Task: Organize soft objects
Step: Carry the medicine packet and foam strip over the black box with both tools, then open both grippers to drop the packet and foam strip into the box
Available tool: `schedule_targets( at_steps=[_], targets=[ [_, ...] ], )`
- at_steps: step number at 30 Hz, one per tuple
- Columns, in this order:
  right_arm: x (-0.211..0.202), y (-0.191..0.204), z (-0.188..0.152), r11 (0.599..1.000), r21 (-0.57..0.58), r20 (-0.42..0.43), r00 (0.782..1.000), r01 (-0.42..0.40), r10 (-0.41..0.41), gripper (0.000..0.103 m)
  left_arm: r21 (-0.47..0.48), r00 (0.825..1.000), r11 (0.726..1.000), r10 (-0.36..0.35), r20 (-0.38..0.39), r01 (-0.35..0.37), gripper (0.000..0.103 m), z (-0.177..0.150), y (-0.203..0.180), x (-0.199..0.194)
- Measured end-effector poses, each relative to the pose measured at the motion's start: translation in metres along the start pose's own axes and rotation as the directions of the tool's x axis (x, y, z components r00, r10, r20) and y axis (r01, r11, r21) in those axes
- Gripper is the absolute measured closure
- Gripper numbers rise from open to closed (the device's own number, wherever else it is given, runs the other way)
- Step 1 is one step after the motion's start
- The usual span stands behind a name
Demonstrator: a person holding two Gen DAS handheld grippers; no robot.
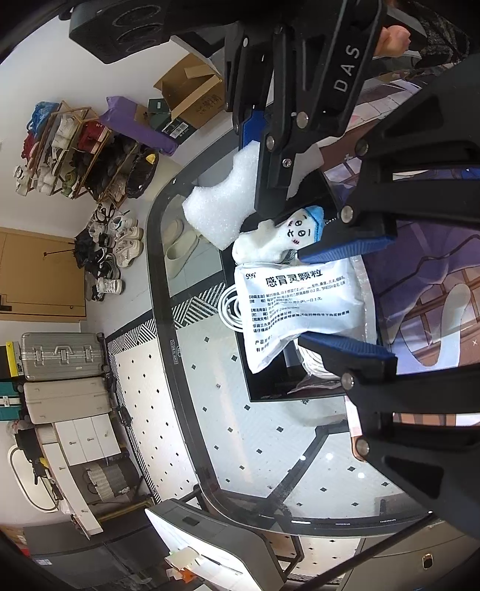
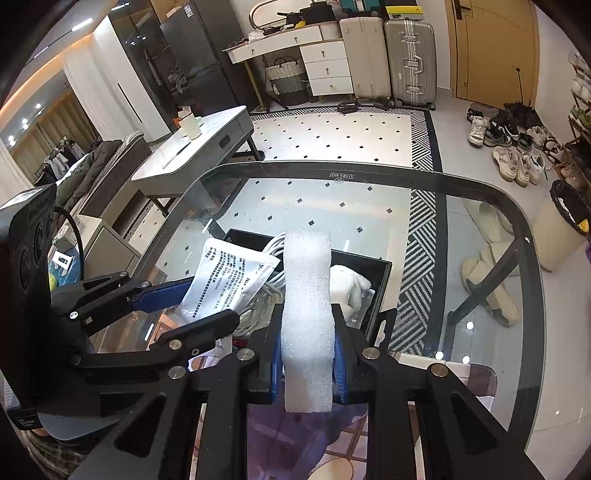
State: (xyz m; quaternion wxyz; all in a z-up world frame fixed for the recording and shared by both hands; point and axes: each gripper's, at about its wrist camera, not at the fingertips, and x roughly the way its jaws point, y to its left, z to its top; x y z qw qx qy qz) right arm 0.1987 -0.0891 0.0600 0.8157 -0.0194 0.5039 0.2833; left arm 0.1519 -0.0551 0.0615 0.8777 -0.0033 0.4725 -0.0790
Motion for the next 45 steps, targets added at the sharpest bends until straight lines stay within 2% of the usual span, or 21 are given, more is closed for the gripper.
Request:
schedule_targets(
  at_steps=[17, 29, 32, 38, 40, 42, 43, 45],
  targets=[
    [0.04, -0.001, 0.015, 0.998, 0.031, -0.041, 0.998, -0.047, 0.048, 0.081, 0.006, 0.999, 1.0, 0.017, -0.038, -0.017, 0.066, 0.01, 0.008, 0.023],
    [0.068, 0.001, 0.017, 0.998, 0.037, -0.083, 0.995, -0.056, 0.059, 0.081, -0.017, 0.997, 1.0, -0.017, -0.075, 0.016, 0.066, 0.007, 0.013, 0.043],
    [0.076, -0.002, 0.015, 0.998, 0.042, -0.1, 0.993, -0.052, 0.055, 0.081, -0.031, 0.994, 0.999, -0.02, -0.106, 0.017, 0.071, 0.002, 0.017, 0.054],
    [0.08, -0.007, 0.012, 0.997, 0.052, -0.11, 0.992, -0.054, 0.06, 0.081, -0.039, 0.994, 0.999, -0.037, -0.102, 0.033, 0.071, -0.002, 0.017, 0.054],
    [0.079, -0.008, 0.012, 0.997, 0.058, -0.107, 0.992, -0.06, 0.066, 0.081, -0.041, 0.995, 0.999, -0.036, -0.098, 0.032, 0.069, -0.001, 0.017, 0.053],
    [0.077, -0.008, 0.013, 0.997, 0.057, -0.105, 0.992, -0.06, 0.066, 0.081, -0.04, 0.995, 0.999, -0.035, -0.092, 0.031, 0.061, 0.0, 0.017, 0.05],
    [0.076, -0.007, 0.013, 0.997, 0.056, -0.105, 0.992, -0.06, 0.066, 0.081, -0.039, 0.996, 0.999, -0.034, -0.087, 0.031, 0.052, 0.0, 0.017, 0.048],
    [0.073, -0.007, 0.014, 0.997, 0.055, -0.1, 0.993, -0.059, 0.064, 0.079, -0.033, 0.997, 0.999, -0.027, -0.079, 0.024, 0.049, 0.0, 0.016, 0.045]
  ],
)
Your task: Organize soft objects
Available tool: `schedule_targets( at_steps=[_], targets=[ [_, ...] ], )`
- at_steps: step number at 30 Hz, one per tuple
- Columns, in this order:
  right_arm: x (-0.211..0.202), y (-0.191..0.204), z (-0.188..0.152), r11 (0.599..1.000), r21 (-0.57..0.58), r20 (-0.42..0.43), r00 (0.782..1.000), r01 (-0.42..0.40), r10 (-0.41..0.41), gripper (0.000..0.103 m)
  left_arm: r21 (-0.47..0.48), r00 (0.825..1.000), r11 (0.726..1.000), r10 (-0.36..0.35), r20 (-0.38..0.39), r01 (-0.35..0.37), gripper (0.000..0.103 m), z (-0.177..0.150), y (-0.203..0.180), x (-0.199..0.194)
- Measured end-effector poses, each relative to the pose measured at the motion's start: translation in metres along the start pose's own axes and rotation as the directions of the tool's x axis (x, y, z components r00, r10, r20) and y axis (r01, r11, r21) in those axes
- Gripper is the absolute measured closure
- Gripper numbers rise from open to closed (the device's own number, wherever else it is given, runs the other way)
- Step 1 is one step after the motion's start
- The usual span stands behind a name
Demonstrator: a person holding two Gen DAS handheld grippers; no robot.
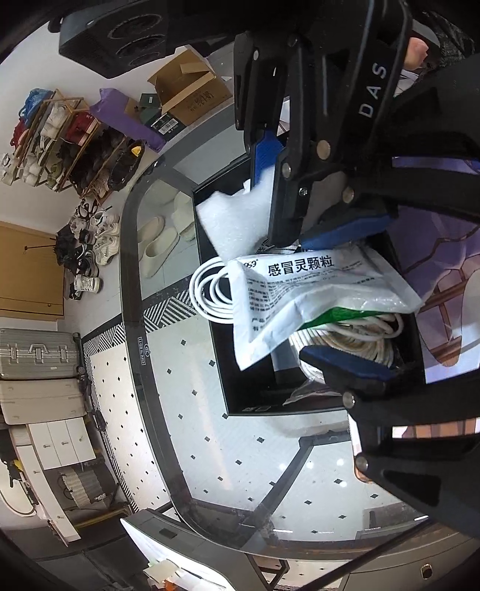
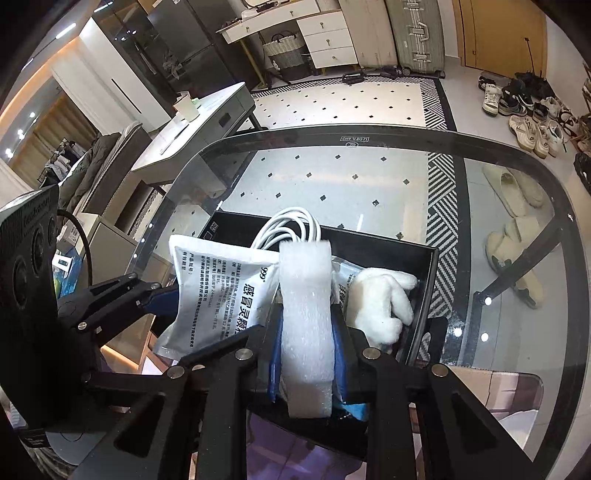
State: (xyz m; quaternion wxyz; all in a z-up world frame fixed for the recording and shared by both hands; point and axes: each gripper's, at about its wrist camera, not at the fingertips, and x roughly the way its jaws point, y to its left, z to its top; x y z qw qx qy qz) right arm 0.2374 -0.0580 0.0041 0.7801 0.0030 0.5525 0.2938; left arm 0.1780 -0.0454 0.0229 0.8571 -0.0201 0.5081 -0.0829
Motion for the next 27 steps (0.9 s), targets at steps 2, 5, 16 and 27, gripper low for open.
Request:
schedule_targets(
  at_steps=[2, 5, 16, 27],
  targets=[
    [-0.004, 0.001, 0.0, 1.0, 0.004, 0.005, 1.0, 0.001, -0.002, 0.077, 0.002, 1.0, 1.0, 0.006, 0.002, -0.006, 0.046, 0.0, -0.001, -0.003],
    [-0.011, 0.001, -0.003, 1.0, 0.009, 0.02, 1.0, -0.002, 0.002, 0.067, 0.009, 1.0, 1.0, 0.021, 0.014, -0.021, 0.045, 0.001, -0.001, -0.009],
    [-0.041, 0.004, -0.012, 1.0, 0.015, 0.081, 0.997, 0.016, -0.017, 0.044, 0.027, 0.997, 0.999, 0.028, 0.069, -0.03, 0.025, -0.005, -0.001, -0.036],
    [-0.063, 0.012, -0.027, 0.999, 0.005, 0.142, 0.989, 0.037, -0.037, 0.016, 0.015, 0.992, 1.0, 0.025, 0.126, -0.027, 0.004, -0.016, 0.002, -0.055]
  ],
)
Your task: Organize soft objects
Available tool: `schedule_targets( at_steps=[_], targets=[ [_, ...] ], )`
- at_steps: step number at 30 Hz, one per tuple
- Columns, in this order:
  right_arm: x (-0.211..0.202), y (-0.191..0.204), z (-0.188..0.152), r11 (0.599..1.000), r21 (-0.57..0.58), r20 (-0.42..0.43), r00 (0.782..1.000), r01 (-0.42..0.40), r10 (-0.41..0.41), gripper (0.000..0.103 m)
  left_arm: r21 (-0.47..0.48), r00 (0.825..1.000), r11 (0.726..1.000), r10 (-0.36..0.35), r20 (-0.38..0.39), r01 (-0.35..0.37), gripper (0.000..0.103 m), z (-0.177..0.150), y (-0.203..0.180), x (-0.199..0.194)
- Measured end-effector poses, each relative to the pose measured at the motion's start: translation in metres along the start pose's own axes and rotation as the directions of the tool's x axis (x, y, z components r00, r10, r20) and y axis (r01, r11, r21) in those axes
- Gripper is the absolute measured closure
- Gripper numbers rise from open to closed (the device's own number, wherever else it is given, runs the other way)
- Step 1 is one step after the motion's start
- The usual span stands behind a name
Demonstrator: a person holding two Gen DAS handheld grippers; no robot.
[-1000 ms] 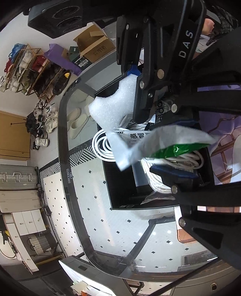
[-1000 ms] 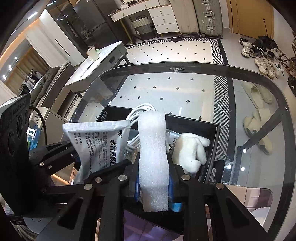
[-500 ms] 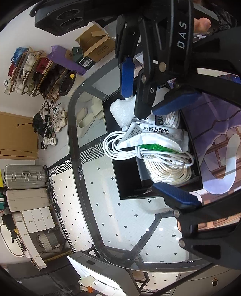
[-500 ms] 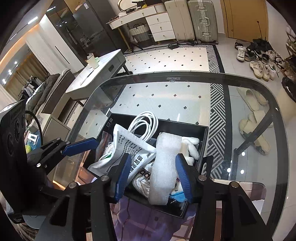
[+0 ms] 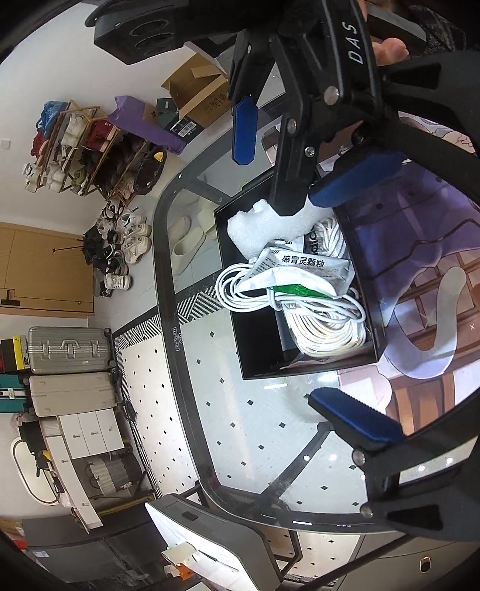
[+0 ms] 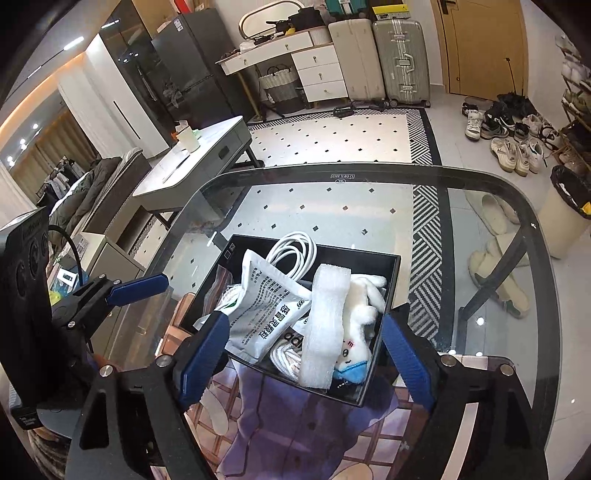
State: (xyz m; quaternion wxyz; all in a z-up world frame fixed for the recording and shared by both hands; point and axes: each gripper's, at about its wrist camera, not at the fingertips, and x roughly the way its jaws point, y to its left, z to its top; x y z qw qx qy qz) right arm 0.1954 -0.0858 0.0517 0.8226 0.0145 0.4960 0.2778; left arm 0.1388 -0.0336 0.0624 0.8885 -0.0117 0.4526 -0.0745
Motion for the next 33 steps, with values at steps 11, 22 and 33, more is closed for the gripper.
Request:
schedule_targets(
  at_steps=[11, 22, 33],
  targets=[
    [-0.017, 0.006, -0.02, 0.997, -0.046, 0.1, 0.993, 0.063, -0.058, 0.012, -0.016, 0.996, 0.999, 0.035, 0.081, -0.033, 0.0, -0.017, 0.01, -0.02],
    [-0.03, 0.013, -0.055, 0.989, -0.09, 0.181, 0.979, 0.115, -0.098, 0.011, -0.037, 0.98, 0.998, 0.059, 0.191, -0.053, 0.0, -0.047, 0.02, -0.036],
    [-0.035, 0.017, -0.088, 0.979, -0.116, 0.266, 0.955, 0.169, -0.133, 0.011, -0.081, 0.968, 0.996, 0.061, 0.243, -0.042, 0.0, -0.071, 0.031, -0.037]
  ],
)
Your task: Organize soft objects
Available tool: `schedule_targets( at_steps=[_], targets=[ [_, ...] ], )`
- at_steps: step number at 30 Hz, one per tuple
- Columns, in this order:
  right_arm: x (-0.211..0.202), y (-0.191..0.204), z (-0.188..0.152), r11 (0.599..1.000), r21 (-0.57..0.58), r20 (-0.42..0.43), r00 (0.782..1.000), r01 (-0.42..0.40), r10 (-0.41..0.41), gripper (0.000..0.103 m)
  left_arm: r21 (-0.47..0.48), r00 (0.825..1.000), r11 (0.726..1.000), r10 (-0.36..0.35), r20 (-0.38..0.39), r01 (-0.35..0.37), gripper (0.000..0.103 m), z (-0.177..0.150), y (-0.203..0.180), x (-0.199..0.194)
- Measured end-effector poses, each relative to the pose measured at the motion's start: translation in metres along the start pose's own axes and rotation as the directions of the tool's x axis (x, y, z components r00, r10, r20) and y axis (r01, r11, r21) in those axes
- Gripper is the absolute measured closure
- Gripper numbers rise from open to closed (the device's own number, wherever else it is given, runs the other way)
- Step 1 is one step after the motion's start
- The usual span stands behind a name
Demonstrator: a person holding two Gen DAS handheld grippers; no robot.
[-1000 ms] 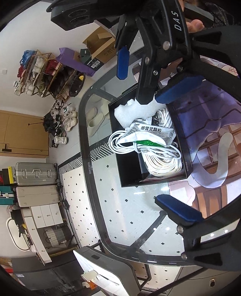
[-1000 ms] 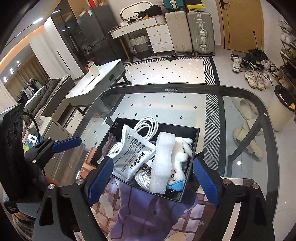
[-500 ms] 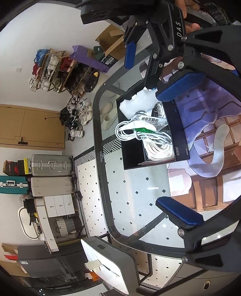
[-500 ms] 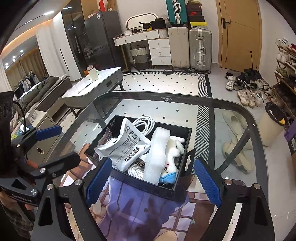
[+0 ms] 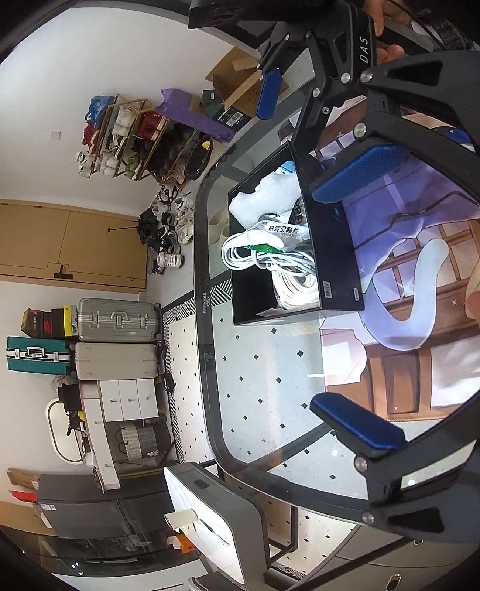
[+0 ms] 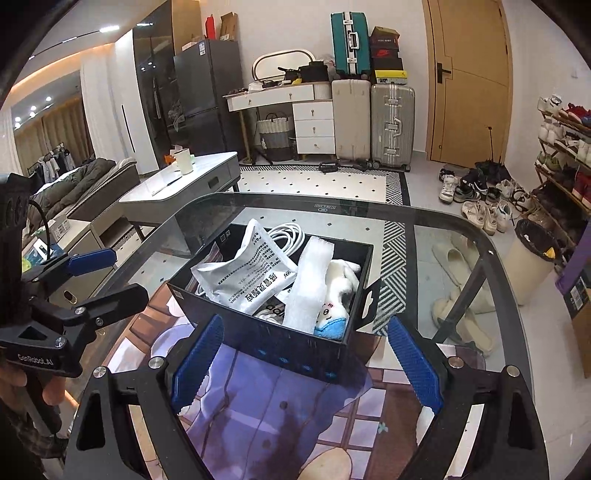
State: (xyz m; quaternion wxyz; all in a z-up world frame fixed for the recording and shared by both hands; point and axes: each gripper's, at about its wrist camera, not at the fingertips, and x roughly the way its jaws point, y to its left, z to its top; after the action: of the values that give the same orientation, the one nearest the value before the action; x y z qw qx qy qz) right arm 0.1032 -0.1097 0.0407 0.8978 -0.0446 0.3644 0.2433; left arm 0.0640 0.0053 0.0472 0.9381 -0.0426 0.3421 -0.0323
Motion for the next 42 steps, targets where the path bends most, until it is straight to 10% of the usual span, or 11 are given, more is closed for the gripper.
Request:
schedule_targets(
  at_steps=[42],
  targets=[
    [0.011, -0.025, -0.043, 0.998, 0.069, 0.126, 0.992, 0.004, -0.013, 0.011, -0.029, 0.99, 0.999, 0.04, 0.132, -0.037, 0.0, -0.037, -0.001, 0.013]
  ],
)
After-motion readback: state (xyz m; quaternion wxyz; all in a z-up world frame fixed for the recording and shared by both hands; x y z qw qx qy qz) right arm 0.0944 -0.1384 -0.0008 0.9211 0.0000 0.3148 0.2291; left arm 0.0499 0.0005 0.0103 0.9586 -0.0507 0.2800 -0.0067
